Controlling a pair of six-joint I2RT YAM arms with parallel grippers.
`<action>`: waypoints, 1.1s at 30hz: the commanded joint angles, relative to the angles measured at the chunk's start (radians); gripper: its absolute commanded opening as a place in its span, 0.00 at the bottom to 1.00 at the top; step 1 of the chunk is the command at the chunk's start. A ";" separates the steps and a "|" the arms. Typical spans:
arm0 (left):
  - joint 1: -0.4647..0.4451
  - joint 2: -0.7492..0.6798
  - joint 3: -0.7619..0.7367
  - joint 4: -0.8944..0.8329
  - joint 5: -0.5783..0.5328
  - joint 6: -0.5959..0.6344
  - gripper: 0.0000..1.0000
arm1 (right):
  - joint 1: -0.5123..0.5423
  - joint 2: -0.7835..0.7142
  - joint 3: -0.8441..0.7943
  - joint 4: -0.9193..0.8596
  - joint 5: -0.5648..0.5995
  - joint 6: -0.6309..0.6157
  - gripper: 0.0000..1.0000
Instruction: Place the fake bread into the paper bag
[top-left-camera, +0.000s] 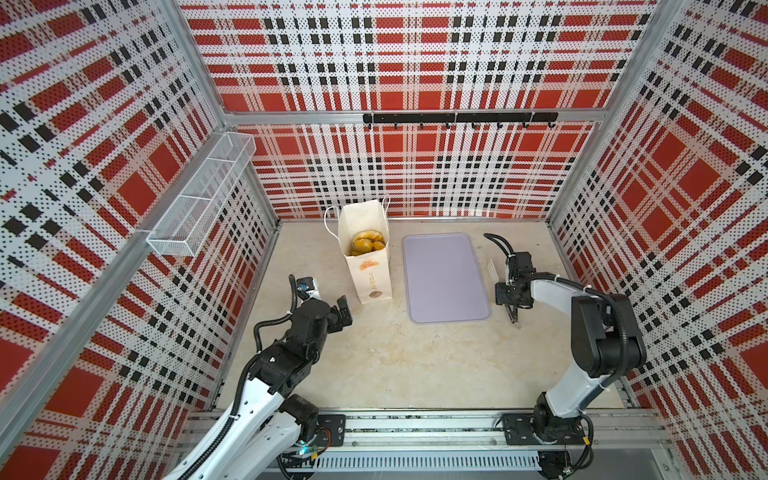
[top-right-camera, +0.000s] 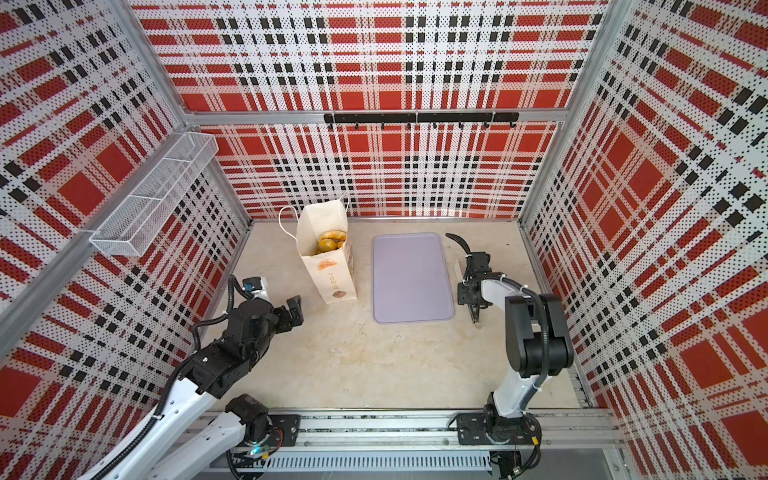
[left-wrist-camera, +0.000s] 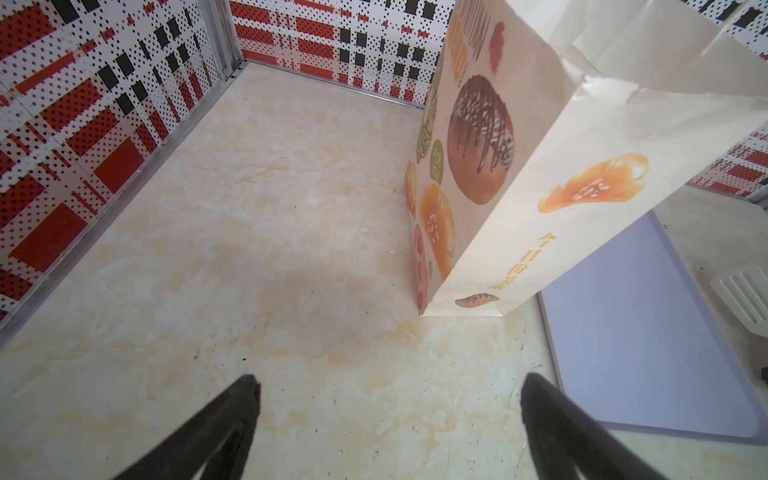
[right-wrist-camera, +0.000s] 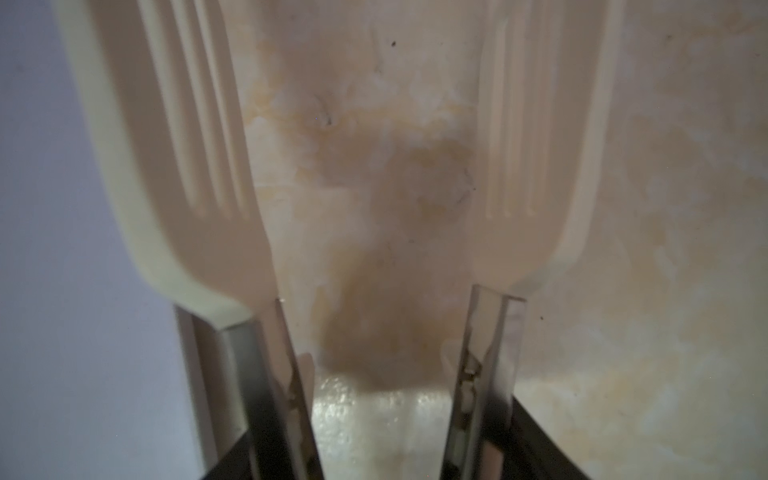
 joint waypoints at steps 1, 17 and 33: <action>0.020 0.002 -0.019 0.028 -0.036 -0.032 0.99 | -0.005 0.007 0.030 0.044 -0.008 0.002 0.68; 0.121 0.084 -0.075 0.144 -0.281 -0.025 0.99 | 0.003 -0.264 -0.282 0.339 -0.040 -0.068 1.00; 0.249 0.527 -0.222 0.910 -0.304 0.342 0.99 | 0.000 -0.339 -0.733 1.426 0.043 -0.180 1.00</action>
